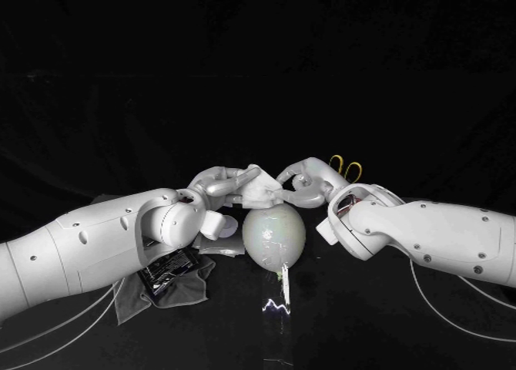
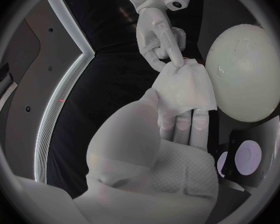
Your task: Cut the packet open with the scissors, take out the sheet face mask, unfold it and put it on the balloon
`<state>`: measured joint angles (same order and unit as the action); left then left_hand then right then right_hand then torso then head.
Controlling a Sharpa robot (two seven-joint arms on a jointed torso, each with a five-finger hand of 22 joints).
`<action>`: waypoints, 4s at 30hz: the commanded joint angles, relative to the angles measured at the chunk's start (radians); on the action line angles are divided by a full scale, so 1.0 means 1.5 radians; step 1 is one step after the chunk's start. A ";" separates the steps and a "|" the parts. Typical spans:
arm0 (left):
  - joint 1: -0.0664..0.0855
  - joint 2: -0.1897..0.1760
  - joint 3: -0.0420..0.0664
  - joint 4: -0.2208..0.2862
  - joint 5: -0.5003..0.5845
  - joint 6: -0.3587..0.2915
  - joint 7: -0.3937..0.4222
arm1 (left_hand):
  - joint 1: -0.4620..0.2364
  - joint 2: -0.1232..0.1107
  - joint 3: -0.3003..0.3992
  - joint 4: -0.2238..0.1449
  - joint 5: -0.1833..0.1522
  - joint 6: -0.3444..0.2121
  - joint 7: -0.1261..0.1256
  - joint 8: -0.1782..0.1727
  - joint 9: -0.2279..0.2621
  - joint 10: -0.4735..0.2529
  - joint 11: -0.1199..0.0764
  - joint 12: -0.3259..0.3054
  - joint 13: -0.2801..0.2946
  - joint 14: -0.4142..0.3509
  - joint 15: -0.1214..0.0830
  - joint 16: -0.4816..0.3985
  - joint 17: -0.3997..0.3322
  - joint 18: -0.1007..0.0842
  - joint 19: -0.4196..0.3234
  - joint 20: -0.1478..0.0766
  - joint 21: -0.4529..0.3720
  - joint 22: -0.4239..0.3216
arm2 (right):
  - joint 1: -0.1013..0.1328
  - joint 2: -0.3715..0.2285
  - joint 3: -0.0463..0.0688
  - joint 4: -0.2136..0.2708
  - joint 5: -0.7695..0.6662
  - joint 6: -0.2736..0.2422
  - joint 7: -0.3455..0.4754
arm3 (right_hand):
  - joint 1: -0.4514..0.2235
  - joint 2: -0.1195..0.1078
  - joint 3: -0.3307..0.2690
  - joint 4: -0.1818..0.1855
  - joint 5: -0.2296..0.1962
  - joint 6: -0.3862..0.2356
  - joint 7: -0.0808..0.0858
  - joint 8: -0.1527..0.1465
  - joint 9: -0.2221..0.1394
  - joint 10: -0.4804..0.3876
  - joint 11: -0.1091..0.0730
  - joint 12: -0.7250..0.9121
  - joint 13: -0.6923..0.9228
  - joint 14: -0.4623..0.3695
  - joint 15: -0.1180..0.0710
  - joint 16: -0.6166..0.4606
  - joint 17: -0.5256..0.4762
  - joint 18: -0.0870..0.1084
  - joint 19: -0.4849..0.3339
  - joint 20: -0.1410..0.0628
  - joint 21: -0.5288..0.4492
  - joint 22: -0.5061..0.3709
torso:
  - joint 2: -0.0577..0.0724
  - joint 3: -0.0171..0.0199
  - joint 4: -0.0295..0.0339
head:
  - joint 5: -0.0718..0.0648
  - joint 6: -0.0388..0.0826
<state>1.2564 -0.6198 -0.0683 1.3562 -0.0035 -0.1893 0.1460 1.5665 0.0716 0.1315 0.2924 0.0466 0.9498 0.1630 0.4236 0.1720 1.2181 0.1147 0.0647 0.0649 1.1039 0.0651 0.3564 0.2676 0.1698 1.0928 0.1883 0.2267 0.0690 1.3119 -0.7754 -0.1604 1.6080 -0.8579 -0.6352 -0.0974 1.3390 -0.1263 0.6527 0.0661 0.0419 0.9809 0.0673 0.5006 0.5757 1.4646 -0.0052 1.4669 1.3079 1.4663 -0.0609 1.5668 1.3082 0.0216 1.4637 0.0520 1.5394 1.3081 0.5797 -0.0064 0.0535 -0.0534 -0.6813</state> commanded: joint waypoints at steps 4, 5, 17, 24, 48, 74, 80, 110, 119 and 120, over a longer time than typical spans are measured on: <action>0.001 0.000 0.001 0.001 0.029 0.036 -0.018 | -0.025 -0.006 0.014 0.000 0.002 -0.011 0.007 -0.009 -0.004 -0.012 0.004 0.000 0.000 -0.003 0.009 -0.011 0.002 0.011 0.011 -0.001 -0.009 -0.003 | 0.003 -0.004 0.001 0.005 0.018 0.024 0.000 | -0.005 0.001 0.004 0.000 0.005 0.003 0.001 0.004 0.007 0.030 0.000 0.004 0.121 0.070 -0.002 0.003 0.175 -0.009 0.061 -0.004 0.002 0.169 | 0.000 0.0002 -0.0002 | 0.000 0.000; 0.001 0.000 0.001 0.000 0.031 0.037 -0.021 | -0.028 -0.007 0.018 0.000 0.001 -0.012 0.008 -0.010 -0.004 -0.014 0.005 0.000 0.000 -0.003 0.009 -0.013 0.002 0.011 0.013 -0.001 -0.011 -0.003 | 0.004 -0.005 0.001 0.006 0.020 0.026 0.000 | -0.005 0.001 0.004 0.000 0.005 0.003 0.001 0.004 0.007 0.030 0.000 0.004 0.121 0.070 -0.002 0.003 0.175 -0.009 0.061 -0.004 0.002 0.169 | 0.000 0.0001 -0.0002 | 0.000 0.000; 0.001 -0.004 0.001 0.001 0.045 0.055 -0.059 | -0.082 -0.023 0.025 0.001 0.002 -0.027 0.020 -0.023 -0.011 -0.036 0.014 0.001 0.001 -0.006 0.015 -0.029 0.007 0.011 0.034 -0.002 -0.021 -0.003 | 0.011 -0.010 0.002 0.011 0.048 0.038 -0.003 | -0.008 0.001 0.005 -0.001 0.005 0.003 0.001 0.005 0.007 0.033 0.000 0.007 0.124 0.070 -0.002 0.003 0.175 -0.010 0.062 -0.004 0.004 0.169 | 0.000 0.0000 0.0001 | 0.001 0.001; 0.001 -0.005 0.001 0.001 0.061 0.069 -0.066 | -0.142 -0.033 0.005 0.002 0.001 -0.032 0.026 -0.027 -0.013 -0.046 0.019 0.005 0.002 -0.006 0.018 -0.037 0.012 0.011 0.041 0.000 -0.031 -0.003 | 0.013 -0.012 0.002 0.010 0.054 0.045 -0.007 | -0.009 0.001 0.006 -0.001 0.005 0.003 0.001 0.006 0.008 0.034 0.000 0.010 0.126 0.070 -0.002 0.003 0.175 -0.010 0.061 -0.004 0.003 0.169 | 0.000 -0.0002 0.0004 | 0.001 0.002; 0.001 -0.013 0.000 -0.002 0.107 0.109 -0.071 | -0.274 0.026 -0.088 0.002 0.001 -0.064 0.037 -0.011 -0.007 -0.064 0.027 0.017 0.004 -0.008 0.024 -0.063 0.027 0.010 0.050 0.005 -0.062 -0.003 | 0.014 -0.019 0.002 0.004 0.072 0.035 -0.012 | -0.013 0.002 0.009 -0.004 0.004 0.003 0.000 0.008 0.009 0.036 -0.001 0.012 0.128 0.070 -0.003 0.003 0.175 -0.010 0.062 -0.004 0.004 0.169 | 0.000 -0.0001 0.0000 | 0.002 0.007; 0.000 -0.021 0.000 -0.003 0.113 0.143 -0.065 | -0.060 0.020 -0.015 -0.028 0.002 -0.095 0.036 0.012 -0.002 -0.082 0.028 0.022 0.002 -0.015 0.026 -0.095 0.040 0.010 0.045 0.007 -0.081 -0.002 | 0.014 -0.028 0.004 0.008 0.093 0.024 -0.024 | -0.015 0.003 0.014 -0.008 0.004 0.003 0.000 0.010 0.010 0.036 -0.001 0.013 0.129 0.070 -0.003 0.003 0.175 -0.010 0.062 -0.005 0.005 0.170 | 0.000 0.0001 -0.0002 | -0.002 0.008; 0.000 -0.023 0.000 -0.004 0.114 0.150 -0.061 | -0.052 0.010 0.003 -0.018 0.002 -0.097 0.037 0.014 -0.003 -0.084 0.029 0.022 0.001 -0.019 0.028 -0.101 0.041 0.010 0.042 0.009 -0.085 -0.003 | 0.014 -0.030 0.004 0.008 0.093 0.022 -0.024 | -0.015 0.003 0.014 -0.008 0.004 0.003 0.000 0.010 0.010 0.036 -0.001 0.013 0.129 0.070 -0.003 0.003 0.175 -0.010 0.062 -0.005 0.005 0.170 | 0.000 0.0001 0.0002 | -0.002 0.009; -0.003 -0.027 0.000 -0.012 0.114 0.165 -0.057 | 0.022 -0.054 0.107 -0.044 0.002 -0.076 0.033 0.039 0.001 -0.088 0.027 0.016 0.000 -0.026 0.028 -0.124 0.043 0.010 0.029 0.007 -0.094 -0.001 | 0.014 -0.033 0.005 0.010 0.096 0.019 -0.023 | -0.017 0.004 0.016 -0.009 0.004 0.003 0.000 0.012 0.010 0.037 -0.001 0.013 0.130 0.070 -0.003 0.003 0.175 -0.010 0.063 -0.005 0.006 0.170 | 0.000 0.0002 -0.0001 | -0.002 0.010; -0.003 -0.025 0.000 -0.013 0.114 0.160 -0.031 | 0.031 -0.050 0.222 -0.074 0.001 -0.061 0.019 0.063 0.012 -0.048 0.015 0.019 -0.001 -0.012 0.020 -0.133 0.041 0.009 0.033 -0.001 -0.088 0.000 | 0.014 -0.034 0.005 0.011 0.096 0.026 -0.023 | -0.018 0.004 0.017 -0.010 0.004 0.003 0.000 0.012 0.011 0.036 -0.001 0.013 0.129 0.070 -0.003 0.003 0.175 -0.010 0.062 -0.005 0.005 0.170 | 0.000 -0.0001 0.0000 | -0.003 0.010; -0.003 -0.026 0.000 -0.013 0.114 0.159 -0.029 | 0.029 -0.051 0.226 -0.074 0.001 -0.061 0.019 0.064 0.012 -0.047 0.015 0.019 -0.001 -0.011 0.020 -0.133 0.041 0.009 0.034 -0.001 -0.087 0.000 | 0.014 -0.034 0.005 0.011 0.096 0.027 -0.023 | -0.018 0.004 0.017 -0.010 0.004 0.003 0.000 0.012 0.011 0.036 -0.001 0.013 0.129 0.070 -0.003 0.003 0.175 -0.010 0.062 -0.005 0.005 0.170 | 0.000 -0.0003 0.0000 | -0.003 0.009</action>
<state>1.2507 -0.6601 -0.0701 1.3359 0.1600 0.0360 0.0621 1.6173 -0.0064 0.4644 0.1820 0.0440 0.8556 0.1932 0.5145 0.1846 1.1430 0.1368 0.0927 0.0649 1.0801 0.0964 0.1613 0.3294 0.1695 1.1435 0.1928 0.0912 0.0685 1.3320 -0.8258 -0.1539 1.6227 -0.7103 -0.6062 -0.1360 1.3142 -0.1307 0.6731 0.0506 0.0457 0.9777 0.0646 0.5145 0.5901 1.4579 -0.0078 1.4820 1.3079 1.4661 -0.0606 1.5673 1.3081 0.0217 1.4637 0.0483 1.5439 1.3081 0.5798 -0.0064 0.0534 -0.0564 -0.6669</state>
